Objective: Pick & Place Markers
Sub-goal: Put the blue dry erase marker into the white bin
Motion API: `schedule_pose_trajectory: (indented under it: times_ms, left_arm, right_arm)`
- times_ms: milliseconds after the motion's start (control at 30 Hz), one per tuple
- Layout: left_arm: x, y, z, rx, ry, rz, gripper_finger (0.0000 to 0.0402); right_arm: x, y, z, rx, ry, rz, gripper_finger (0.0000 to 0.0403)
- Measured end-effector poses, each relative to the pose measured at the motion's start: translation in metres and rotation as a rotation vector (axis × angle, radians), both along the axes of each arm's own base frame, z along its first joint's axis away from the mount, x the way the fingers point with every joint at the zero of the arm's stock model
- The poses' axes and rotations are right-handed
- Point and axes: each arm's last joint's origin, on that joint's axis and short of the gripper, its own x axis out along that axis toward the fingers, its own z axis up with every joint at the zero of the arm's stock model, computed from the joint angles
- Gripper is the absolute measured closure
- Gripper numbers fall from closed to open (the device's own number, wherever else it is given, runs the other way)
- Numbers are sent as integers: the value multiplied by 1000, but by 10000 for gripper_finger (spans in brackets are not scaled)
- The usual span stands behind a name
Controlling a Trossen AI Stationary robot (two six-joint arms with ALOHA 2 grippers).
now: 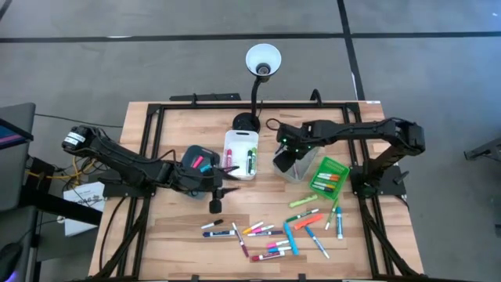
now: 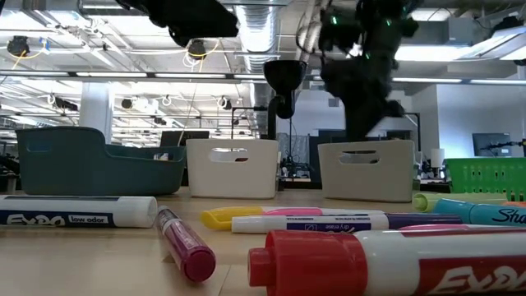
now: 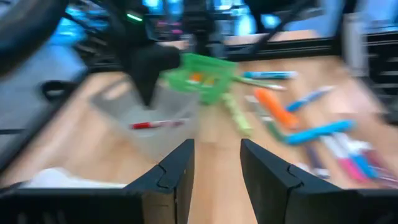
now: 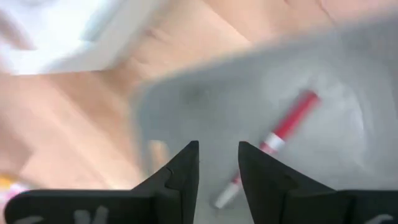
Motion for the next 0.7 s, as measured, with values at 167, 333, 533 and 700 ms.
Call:
schedule_pose_trajectory:
  times_ms: [167,333,533,700]
  left_arm:
    - [-3,-9,-5,-114,60,-224,276]
    - [-16,-16,-31,-188,155,-262,276]
    - [-36,-26,-60,-306,265,-243,276]
    - [-48,-40,-70,-368,307,-247,276]
  right_arm:
    - [21,23,33,-59,-150,176,300]
    - [34,59,48,-96,-284,346,300]
    - [37,89,47,-169,-304,403,300]
    - [37,102,48,-235,-324,409,300]
